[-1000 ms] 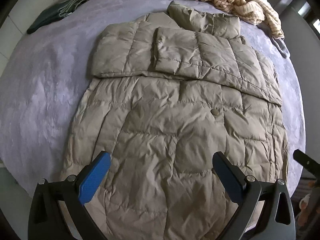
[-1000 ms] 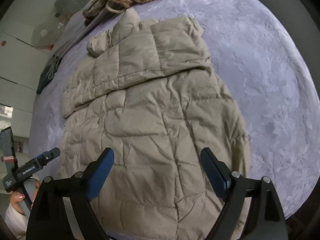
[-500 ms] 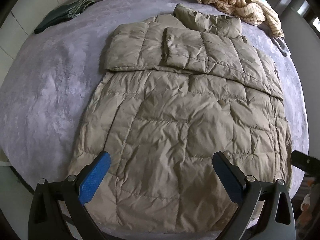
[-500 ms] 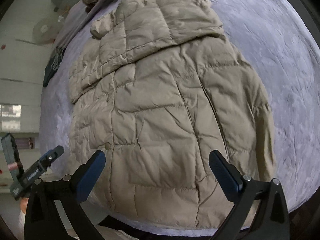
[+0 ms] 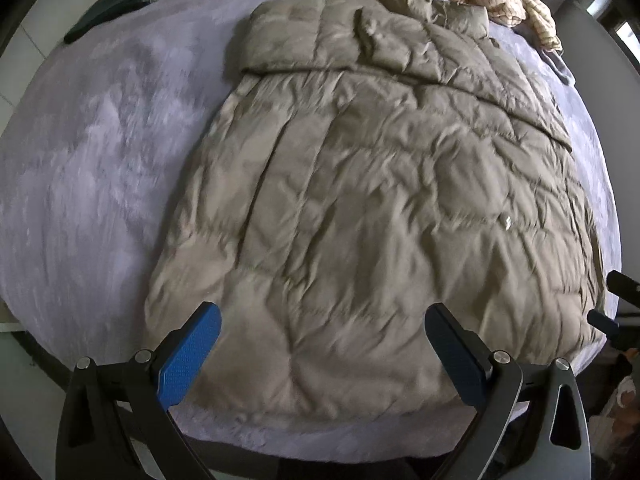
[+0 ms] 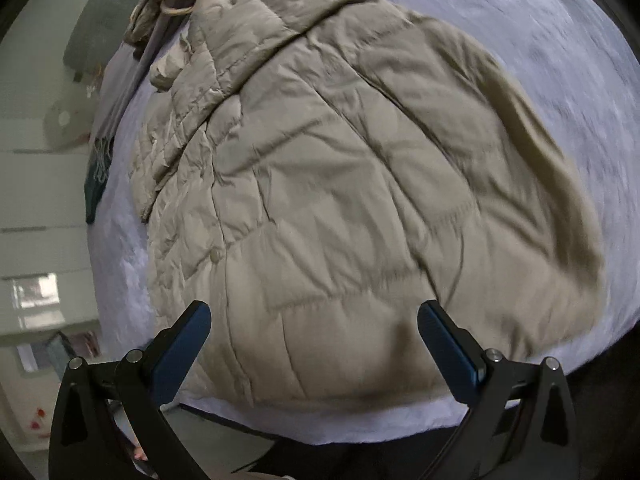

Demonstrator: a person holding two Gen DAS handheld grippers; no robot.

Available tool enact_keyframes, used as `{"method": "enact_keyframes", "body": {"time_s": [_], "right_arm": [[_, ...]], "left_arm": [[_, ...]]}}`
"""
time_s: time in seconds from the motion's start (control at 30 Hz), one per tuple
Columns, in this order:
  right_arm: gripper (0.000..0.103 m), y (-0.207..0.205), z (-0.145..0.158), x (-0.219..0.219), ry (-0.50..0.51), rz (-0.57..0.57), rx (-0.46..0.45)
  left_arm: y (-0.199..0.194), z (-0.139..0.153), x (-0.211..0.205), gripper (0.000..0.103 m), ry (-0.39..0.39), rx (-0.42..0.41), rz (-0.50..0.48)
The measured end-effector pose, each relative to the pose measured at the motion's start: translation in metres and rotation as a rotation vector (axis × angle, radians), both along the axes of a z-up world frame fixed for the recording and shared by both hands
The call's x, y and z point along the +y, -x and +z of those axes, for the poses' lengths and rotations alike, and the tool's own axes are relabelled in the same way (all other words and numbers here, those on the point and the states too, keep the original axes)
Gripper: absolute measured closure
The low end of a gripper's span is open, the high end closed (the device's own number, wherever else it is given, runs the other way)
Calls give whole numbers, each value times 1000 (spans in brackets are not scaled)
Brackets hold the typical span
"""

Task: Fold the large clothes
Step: 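Grasp the coat hem end with the right tool while the left tool grasps beside it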

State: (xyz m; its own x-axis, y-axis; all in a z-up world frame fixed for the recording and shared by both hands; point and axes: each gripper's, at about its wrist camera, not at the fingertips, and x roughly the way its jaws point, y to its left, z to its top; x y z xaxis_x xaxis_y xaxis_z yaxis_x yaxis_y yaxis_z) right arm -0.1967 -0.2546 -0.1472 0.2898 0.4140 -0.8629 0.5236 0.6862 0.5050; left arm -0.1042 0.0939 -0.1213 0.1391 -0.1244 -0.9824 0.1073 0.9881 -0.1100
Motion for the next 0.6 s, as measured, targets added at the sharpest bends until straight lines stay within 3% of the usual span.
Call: {"method": "enact_keyframes", "body": {"time_s": [0.33, 0.6], "right_arm": [[0, 47, -4, 6, -41, -118, -2], [0, 56, -3, -6, -35, -86, 32]], "left_arm": [[33, -4, 52, 1, 74, 29, 90], [59, -24, 75, 1, 237, 124, 262]]}}
